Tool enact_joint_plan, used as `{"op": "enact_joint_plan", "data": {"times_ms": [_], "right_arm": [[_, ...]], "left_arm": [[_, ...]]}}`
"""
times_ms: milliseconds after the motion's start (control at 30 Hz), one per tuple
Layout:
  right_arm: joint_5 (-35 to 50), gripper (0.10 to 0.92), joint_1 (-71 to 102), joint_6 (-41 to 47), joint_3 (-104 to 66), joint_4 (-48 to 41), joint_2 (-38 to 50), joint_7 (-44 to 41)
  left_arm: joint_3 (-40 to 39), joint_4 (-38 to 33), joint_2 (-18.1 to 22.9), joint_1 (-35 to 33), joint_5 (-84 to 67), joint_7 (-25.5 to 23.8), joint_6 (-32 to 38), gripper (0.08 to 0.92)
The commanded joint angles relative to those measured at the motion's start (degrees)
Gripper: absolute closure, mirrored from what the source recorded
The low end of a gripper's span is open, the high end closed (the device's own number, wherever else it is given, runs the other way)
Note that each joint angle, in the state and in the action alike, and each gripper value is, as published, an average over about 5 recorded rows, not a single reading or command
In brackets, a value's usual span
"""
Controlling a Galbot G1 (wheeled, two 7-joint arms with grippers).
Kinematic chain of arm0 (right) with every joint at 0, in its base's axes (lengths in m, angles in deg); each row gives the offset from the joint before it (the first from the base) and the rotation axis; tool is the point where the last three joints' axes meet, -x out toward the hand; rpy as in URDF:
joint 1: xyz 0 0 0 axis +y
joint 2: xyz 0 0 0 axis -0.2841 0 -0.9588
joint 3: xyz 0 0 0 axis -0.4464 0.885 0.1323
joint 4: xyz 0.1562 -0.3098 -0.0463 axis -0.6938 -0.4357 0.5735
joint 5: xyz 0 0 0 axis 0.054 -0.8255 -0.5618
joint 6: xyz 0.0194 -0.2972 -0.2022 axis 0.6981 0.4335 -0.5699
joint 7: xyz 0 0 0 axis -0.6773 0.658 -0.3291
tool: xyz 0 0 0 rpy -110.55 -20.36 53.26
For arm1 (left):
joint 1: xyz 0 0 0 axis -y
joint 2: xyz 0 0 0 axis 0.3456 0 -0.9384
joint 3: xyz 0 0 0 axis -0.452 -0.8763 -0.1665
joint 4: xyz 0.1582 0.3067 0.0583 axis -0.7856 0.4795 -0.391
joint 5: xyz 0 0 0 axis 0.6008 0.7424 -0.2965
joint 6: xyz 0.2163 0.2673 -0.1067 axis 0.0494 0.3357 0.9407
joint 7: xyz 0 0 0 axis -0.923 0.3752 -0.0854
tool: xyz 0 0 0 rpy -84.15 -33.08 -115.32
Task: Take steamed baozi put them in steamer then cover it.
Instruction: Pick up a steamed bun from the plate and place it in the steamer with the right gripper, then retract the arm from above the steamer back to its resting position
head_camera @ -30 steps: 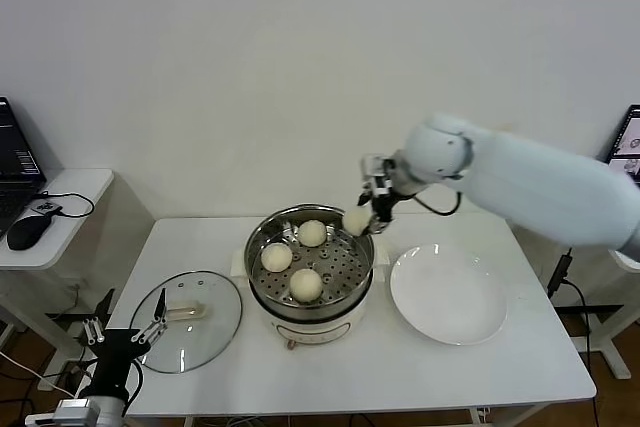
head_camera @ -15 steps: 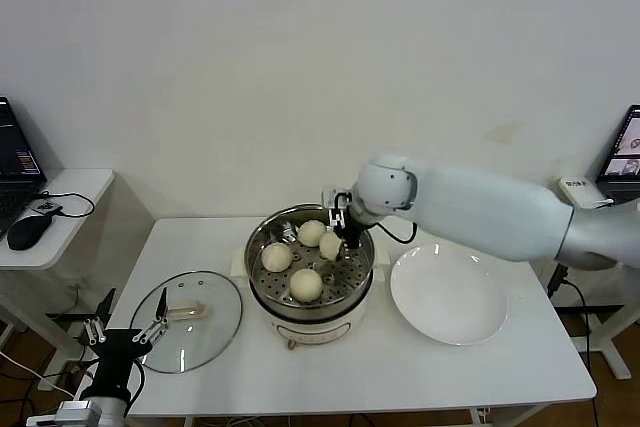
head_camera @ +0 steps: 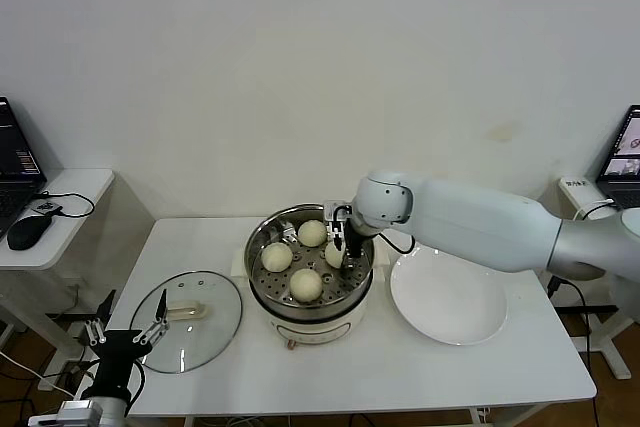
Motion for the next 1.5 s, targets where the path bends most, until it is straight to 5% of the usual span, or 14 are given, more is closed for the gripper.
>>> {"op": "enact_joint_plan", "data": {"times_ms": [33, 267, 467, 767, 1200, 1500], "right_arm": [[0.9, 0.372, 0.8, 0.5, -1.7, 2.1, 2.1, 2.4], [6.0, 0.220, 0.3, 0.4, -6.2, 8.4, 8.3, 5.6], [16.6, 0.203, 9.6, -1.3, -19.2, 17.3, 16.1, 22.1], [14.4, 0.203, 50.9, -21.5, -52.6, 28.4, 28.4, 42.2], [-4.0, 0.202, 102.1, -48.2, -102.5, 32.1, 4.3, 41.4], [-3.0, 0.203, 110.6, -49.9, -115.9, 35.9, -14.0, 40.3]], "left_arm": [[-0.5, 0.8, -0.2, 0.5, 0.0, 0.1, 0.0, 0.177], [-1.7, 2.1, -0.4, 1.5, 0.1, 0.2, 0.0, 0.177], [-1.8, 2.7, -0.5, 2.0, 0.1, 0.3, 0.0, 0.177], [-1.8, 3.7, -1.1, 2.6, 0.2, 1.5, -1.5, 0.177], [-2.1, 7.7, -1.7, 3.3, 15.2, 6.5, -3.4, 0.177], [1.3, 15.8, -3.1, 4.8, 55.7, 6.5, 2.1, 0.177]]}}
